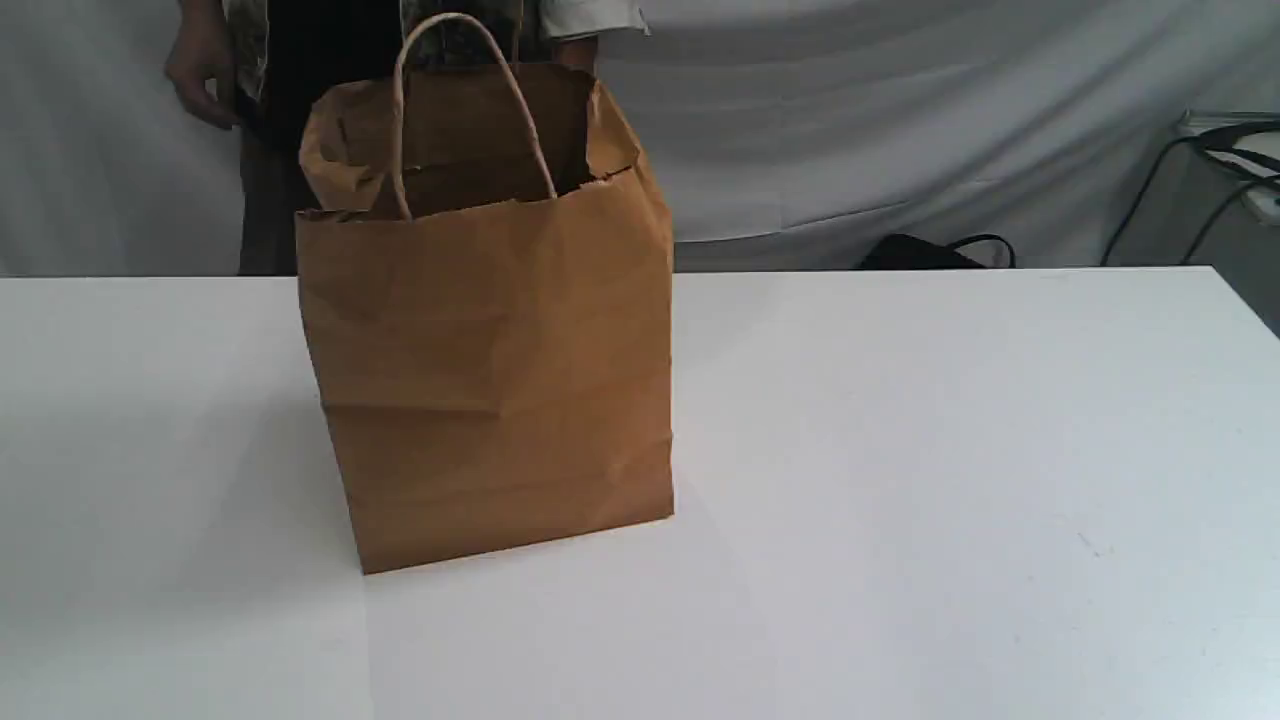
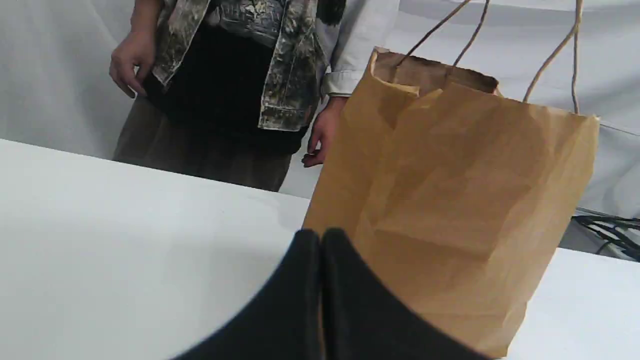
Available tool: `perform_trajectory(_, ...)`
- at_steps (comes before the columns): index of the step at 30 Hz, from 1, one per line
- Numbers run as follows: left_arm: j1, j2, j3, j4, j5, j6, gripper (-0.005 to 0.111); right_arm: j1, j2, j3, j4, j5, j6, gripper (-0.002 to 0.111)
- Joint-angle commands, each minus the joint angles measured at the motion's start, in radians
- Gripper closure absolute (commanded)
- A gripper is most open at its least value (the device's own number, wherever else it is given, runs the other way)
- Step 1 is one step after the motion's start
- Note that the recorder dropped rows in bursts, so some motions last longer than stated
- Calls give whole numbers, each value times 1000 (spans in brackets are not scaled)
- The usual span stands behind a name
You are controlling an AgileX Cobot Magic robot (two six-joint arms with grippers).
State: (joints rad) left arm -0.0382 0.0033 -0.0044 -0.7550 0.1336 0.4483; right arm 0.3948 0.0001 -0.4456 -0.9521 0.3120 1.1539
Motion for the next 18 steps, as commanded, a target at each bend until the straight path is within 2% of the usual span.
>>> perform_trajectory(1,-61,0,4,8,-8,1,107,2,0,6,1,-12,2,108)
perform_trajectory(5,-122,2,4,8,1,1,107,2,0,6,1,-7,-2,108)
perform_trajectory(18,-125,2,4,18,1,1,107,2,0,19,21,-65,-2,108)
